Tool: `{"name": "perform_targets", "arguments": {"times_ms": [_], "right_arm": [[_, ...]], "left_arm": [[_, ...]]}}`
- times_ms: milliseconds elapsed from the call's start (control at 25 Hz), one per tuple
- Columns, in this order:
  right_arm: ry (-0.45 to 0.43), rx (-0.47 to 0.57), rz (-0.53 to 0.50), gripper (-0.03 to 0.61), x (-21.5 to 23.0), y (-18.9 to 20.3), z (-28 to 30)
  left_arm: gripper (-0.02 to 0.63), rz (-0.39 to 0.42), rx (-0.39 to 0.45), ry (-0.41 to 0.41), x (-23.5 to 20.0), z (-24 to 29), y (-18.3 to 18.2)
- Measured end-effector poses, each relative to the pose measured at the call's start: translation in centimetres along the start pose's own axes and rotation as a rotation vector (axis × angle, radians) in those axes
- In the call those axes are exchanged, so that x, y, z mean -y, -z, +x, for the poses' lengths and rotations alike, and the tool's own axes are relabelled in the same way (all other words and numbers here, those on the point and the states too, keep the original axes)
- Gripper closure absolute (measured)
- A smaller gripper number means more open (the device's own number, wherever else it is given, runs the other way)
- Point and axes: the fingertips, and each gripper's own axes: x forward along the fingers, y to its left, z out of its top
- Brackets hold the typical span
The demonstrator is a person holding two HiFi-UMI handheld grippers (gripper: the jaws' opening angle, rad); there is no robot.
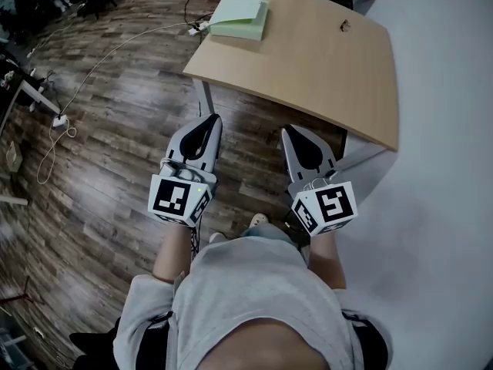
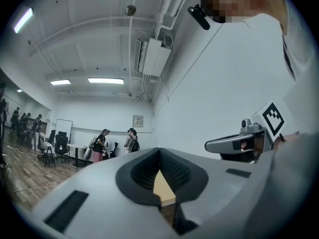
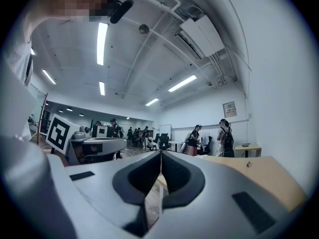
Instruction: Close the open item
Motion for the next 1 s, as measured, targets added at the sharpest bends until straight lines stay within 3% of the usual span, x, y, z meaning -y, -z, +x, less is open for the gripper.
{"name": "perform_targets", "arguments": {"times_ms": [240, 480, 1000], "right_arm": [[-0.008, 0.011, 0.005, 0.568, 3.4, 0.1, 1.2], [-0.035, -0.012, -0.021, 0.568, 5.9, 0.9, 1.4], [-0.013, -0.014, 0.008, 0.568, 8.9, 1.7, 6.4]], "left_arm": [[0.597, 0.02, 0.021, -0.043, -0.1, 2.8, -0.1], [0.597, 0.09, 0.032, -0.084, 0.5, 5.1, 0.3], [0.597, 0.046, -0.007, -0.049, -3.0, 9.7, 2.7]]}}
